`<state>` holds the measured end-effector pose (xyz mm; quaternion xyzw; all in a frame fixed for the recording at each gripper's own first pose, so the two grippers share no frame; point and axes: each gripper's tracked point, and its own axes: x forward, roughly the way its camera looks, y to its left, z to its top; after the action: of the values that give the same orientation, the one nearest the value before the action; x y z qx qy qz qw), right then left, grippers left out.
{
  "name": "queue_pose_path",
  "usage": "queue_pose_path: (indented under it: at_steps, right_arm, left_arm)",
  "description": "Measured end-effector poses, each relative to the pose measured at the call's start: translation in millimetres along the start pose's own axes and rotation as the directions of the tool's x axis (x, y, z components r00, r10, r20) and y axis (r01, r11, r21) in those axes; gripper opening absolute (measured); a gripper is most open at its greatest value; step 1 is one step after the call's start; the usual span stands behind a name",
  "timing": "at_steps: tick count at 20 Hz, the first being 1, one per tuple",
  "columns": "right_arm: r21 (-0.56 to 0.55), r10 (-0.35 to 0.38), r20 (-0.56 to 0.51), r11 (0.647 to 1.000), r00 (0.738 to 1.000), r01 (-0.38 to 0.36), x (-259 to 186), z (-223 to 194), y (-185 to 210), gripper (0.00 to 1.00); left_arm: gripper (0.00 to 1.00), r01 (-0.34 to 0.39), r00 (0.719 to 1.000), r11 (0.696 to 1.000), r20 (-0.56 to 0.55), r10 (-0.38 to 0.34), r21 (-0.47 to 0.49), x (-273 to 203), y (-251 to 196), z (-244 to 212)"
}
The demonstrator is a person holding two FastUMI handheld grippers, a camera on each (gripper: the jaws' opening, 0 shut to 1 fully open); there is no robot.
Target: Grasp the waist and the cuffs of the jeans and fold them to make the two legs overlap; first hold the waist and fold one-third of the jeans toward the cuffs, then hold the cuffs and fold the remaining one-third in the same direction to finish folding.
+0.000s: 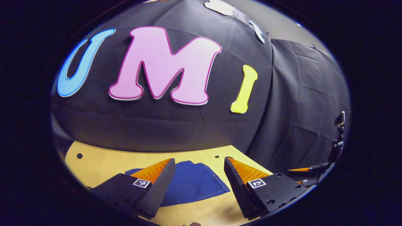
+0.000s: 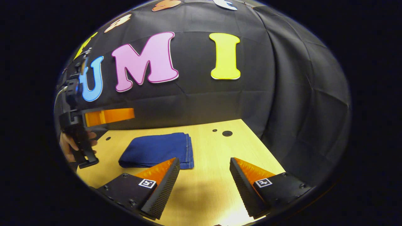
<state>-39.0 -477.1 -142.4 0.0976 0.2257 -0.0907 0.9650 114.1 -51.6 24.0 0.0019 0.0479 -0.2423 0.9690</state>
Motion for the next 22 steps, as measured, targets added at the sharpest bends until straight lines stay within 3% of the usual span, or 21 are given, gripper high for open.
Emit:
queue_pose_path:
  at_steps: [6,11,15,18,22]
  right_arm:
    - [-0.070,0.059,0.126,0.996,0.990,-0.050,-68.5,66.7,56.0,0.97]
    - [-0.084,0.115,0.277,0.992,0.954,-0.095,-147.2,118.5,99.6,0.98]
    - [-0.100,0.136,0.369,0.989,0.919,-0.106,-211.1,114.8,120.2,0.97]
    - [-0.117,0.146,0.328,0.987,0.933,-0.114,-239.9,78.5,123.6,0.97]
    - [-0.094,0.146,0.312,0.988,0.939,-0.122,-255.4,62.1,129.4,0.97]
  left_arm:
    - [0.96,-0.177,0.977,0.982,0.132,0.167,0.066,-158.3,42.5,65.5]
    - [0.96,-0.265,0.945,0.964,0.204,0.254,0.027,-276.1,50.4,83.7]
    - [0.96,-0.296,0.928,0.955,0.228,0.295,-0.034,-346.7,46.8,59.4]
    - [0.96,-0.341,0.923,0.938,0.165,0.347,-0.060,-374.1,46.2,25.9]
    - [0.96,-0.335,0.933,0.941,0.125,0.337,-0.037,-392.9,43.6,11.7]
